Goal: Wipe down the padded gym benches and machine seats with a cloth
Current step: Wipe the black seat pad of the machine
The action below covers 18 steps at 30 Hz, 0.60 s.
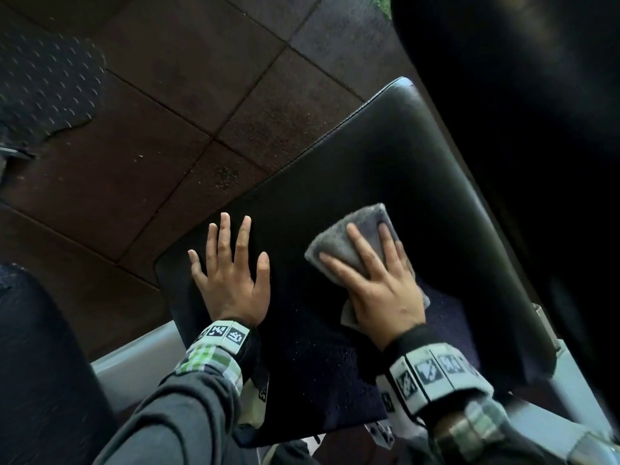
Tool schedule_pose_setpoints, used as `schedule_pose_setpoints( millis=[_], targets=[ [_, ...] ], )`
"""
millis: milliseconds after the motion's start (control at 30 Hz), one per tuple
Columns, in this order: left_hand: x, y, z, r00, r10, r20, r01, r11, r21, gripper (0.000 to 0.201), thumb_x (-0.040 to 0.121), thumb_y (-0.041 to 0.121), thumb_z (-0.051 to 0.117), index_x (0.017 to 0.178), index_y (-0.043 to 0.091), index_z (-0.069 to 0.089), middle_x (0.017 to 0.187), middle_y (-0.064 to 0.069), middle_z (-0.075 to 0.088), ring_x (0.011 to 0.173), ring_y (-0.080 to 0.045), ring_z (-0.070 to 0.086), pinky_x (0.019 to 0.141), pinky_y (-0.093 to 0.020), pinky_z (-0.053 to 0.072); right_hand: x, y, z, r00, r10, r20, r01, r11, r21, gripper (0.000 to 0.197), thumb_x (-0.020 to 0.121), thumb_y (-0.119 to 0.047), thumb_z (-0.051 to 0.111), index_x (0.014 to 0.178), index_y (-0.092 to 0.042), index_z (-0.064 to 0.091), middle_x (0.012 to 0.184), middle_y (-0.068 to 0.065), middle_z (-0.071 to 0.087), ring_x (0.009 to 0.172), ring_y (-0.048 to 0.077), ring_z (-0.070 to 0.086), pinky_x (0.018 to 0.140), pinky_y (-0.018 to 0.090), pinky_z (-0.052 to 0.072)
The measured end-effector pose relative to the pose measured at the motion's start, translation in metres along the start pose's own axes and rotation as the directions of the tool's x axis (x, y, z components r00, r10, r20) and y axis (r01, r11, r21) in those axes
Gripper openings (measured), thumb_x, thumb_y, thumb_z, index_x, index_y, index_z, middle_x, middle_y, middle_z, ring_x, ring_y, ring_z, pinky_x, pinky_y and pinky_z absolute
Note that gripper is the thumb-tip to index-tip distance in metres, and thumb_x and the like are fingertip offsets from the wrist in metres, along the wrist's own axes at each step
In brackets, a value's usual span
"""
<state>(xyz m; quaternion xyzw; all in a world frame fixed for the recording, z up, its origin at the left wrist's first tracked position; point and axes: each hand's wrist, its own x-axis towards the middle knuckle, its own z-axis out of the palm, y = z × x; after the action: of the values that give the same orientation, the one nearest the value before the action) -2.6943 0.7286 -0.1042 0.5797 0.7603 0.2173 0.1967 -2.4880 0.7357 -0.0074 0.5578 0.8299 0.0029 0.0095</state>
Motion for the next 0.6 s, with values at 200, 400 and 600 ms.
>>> schedule_pose_setpoints(
  millis=[200, 400, 600],
  targets=[
    [0.0, -0.001, 0.001, 1.0, 0.007, -0.005, -0.007, 1.0, 0.0, 0.06, 0.095, 0.047, 0.032, 0.153, 0.033, 0.024, 0.164, 0.001, 0.018, 0.151, -0.018, 0.011, 0.117, -0.058, 0.005, -0.035, 0.029, -0.021, 0.992, 0.118, 0.038, -0.117, 0.993, -0.007, 0.058, 0.078, -0.032, 0.041, 0.134, -0.045, 0.037, 0.151, 0.003, 0.03, 0.138, 0.042, 0.019, 0.109, 0.055, 0.025],
    [0.0, 0.0, 0.0, 1.0, 0.002, -0.005, -0.002, 1.0, -0.006, 0.06, 0.096, 0.047, 0.032, 0.153, 0.033, 0.025, 0.164, 0.002, 0.017, 0.152, -0.017, 0.01, 0.118, -0.058, 0.005, 0.03, 0.034, -0.016, 0.962, 0.272, -0.026, -0.271, 0.962, 0.039, 0.057, 0.082, -0.024, 0.05, 0.135, -0.045, 0.039, 0.152, 0.004, 0.027, 0.139, 0.044, 0.014, 0.109, 0.053, 0.014],
    [0.001, 0.0, 0.0, 1.0, 0.002, -0.008, -0.002, 1.0, -0.007, 0.06, 0.095, 0.047, 0.032, 0.153, 0.033, 0.026, 0.164, 0.002, 0.017, 0.151, -0.017, 0.011, 0.118, -0.059, 0.006, 0.011, 0.002, -0.006, 0.999, 0.051, -0.004, -0.051, 0.998, 0.023, 0.057, 0.079, -0.027, 0.043, 0.133, -0.043, 0.042, 0.15, 0.004, 0.033, 0.136, 0.046, 0.021, 0.11, 0.054, 0.023]
  ],
)
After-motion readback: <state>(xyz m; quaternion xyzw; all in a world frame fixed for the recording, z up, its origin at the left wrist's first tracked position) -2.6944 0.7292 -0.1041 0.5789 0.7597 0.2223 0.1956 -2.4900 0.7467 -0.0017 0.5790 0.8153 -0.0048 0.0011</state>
